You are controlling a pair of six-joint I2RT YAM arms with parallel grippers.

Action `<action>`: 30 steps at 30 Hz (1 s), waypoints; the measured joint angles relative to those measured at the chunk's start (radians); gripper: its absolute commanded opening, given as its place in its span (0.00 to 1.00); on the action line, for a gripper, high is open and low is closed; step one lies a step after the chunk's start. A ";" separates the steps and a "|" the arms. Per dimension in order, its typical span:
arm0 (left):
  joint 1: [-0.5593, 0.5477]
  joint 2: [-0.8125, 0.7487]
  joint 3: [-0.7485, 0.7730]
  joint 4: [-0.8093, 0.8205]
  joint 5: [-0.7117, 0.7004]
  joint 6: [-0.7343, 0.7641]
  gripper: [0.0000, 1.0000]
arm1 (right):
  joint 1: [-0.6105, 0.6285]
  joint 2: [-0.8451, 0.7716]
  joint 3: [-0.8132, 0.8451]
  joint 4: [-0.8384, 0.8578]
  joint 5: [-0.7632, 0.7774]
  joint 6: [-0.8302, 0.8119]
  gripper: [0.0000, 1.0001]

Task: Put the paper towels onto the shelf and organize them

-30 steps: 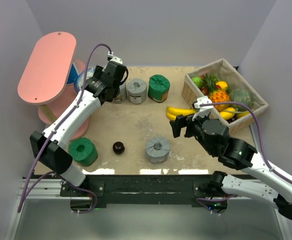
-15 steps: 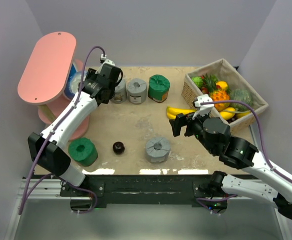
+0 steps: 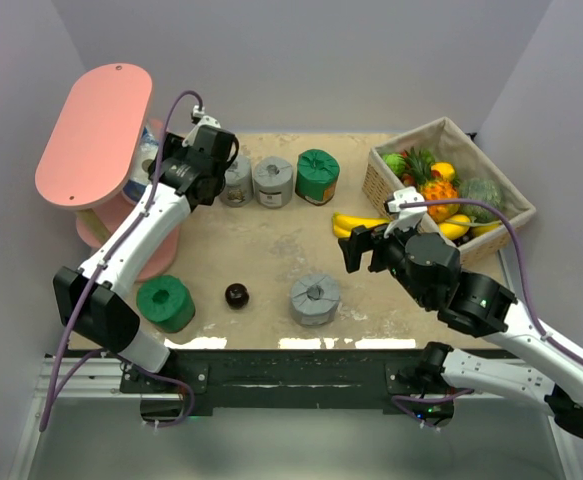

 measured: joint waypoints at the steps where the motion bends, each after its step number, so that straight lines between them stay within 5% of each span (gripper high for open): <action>1: 0.000 0.000 0.002 0.000 -0.002 0.000 0.68 | 0.000 0.001 0.002 0.000 0.000 0.000 0.93; 22: -0.054 0.060 0.280 -0.048 -0.039 0.029 0.71 | 0.000 -0.026 0.002 -0.019 -0.012 0.000 0.93; 26: -0.067 0.060 0.280 -0.045 0.008 0.043 0.65 | 0.000 -0.027 0.002 -0.019 -0.012 0.000 0.93; 30: -0.076 0.060 0.269 -0.027 0.090 0.047 0.49 | 0.000 -0.027 0.002 -0.019 -0.012 0.000 0.93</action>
